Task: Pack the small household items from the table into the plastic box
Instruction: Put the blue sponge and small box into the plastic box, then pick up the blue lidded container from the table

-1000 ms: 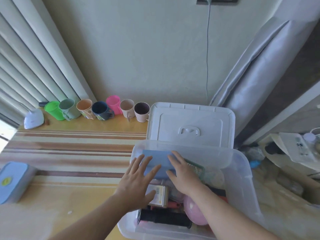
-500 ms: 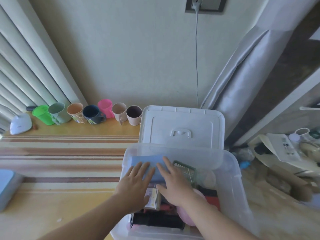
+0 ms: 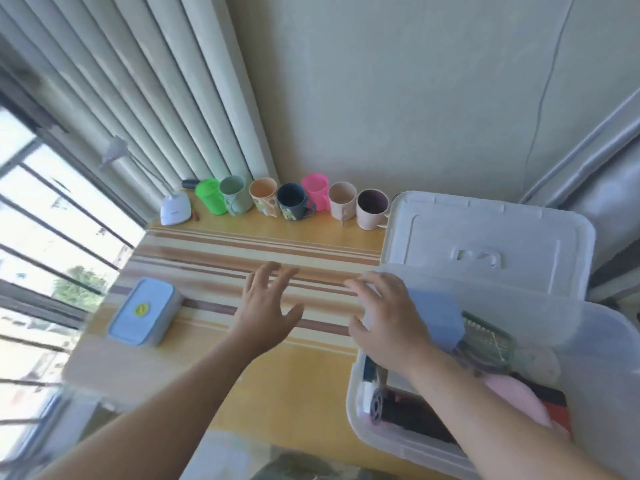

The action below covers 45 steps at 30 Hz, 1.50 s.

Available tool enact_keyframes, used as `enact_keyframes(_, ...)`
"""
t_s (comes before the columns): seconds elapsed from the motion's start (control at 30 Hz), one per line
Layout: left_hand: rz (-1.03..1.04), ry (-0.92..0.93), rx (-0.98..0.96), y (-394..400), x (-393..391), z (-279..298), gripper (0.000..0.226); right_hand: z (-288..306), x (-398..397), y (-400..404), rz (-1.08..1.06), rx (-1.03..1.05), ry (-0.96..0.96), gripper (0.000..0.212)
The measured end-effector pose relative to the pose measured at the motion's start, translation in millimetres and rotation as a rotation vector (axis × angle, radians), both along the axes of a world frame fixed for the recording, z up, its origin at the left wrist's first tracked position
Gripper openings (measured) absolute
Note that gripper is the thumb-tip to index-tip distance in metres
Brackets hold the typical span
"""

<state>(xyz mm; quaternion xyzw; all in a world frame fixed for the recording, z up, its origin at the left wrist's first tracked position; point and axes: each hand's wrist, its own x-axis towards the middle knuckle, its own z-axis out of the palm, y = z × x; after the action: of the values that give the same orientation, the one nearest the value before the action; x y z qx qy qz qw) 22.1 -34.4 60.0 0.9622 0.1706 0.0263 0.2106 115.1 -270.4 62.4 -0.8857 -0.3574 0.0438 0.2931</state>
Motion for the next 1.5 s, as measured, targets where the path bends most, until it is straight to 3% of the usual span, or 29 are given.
enact_keyframes(0.1, 0.184, 0.181, 0.044, 85.0, -46.8, -17.3, 0.072, -2.3, -18.4, 71.1, 0.116, 0.006, 0.002, 0.053)
enact_keyframes(0.3, 0.596, 0.343, 0.005, 234.8, -132.7, -62.3, 0.089, -29.1, -49.7, 206.7, 0.302, -0.321, 0.173, 0.062)
enact_keyframes(0.5, 0.670, 0.505, -0.184, 316.0, -152.3, -104.9, 0.127, -68.3, -58.9, 323.8, 0.378, -0.531, 0.281, 0.064)
enact_keyframes(0.57, 0.615, 0.519, -0.230, 325.6, -147.4, -121.1, 0.131, -83.1, -61.5, 345.4, 0.371, -0.561, 0.313, 0.065)
enact_keyframes(0.73, 0.504, 0.440, -0.158, 311.2, -135.5, -134.9, 0.113, -101.8, -64.8, 348.8, 0.304, -0.621, 0.385, 0.071)
enact_keyframes(0.9, -0.039, 0.379, -0.084, 270.1, -122.7, -144.2, 0.118, -109.6, -55.1, 310.6, 0.198, -0.718, 0.364, 0.095)
enact_keyframes(1.03, -0.353, 0.370, -0.068, 229.5, -112.3, -153.0, 0.120, -112.7, -57.6, 268.1, 0.278, -0.885, 0.302, 0.127)
enact_keyframes(1.2, -0.219, 0.370, -0.150, 221.8, -123.1, -162.0, 0.124, -122.8, -75.2, 250.2, 0.297, -0.752, 0.266, 0.129)
enact_keyframes(1.3, -0.200, 0.407, -0.177, 224.1, -118.4, -153.2, 0.125, -127.9, -87.8, 257.1, 0.263, -0.684, 0.348, 0.129)
enact_keyframes(1.5, -0.254, 0.282, -0.093, 215.2, -86.1, -83.9, 0.122, -70.9, -72.0, 230.4, 0.158, -0.504, 0.314, 0.130)
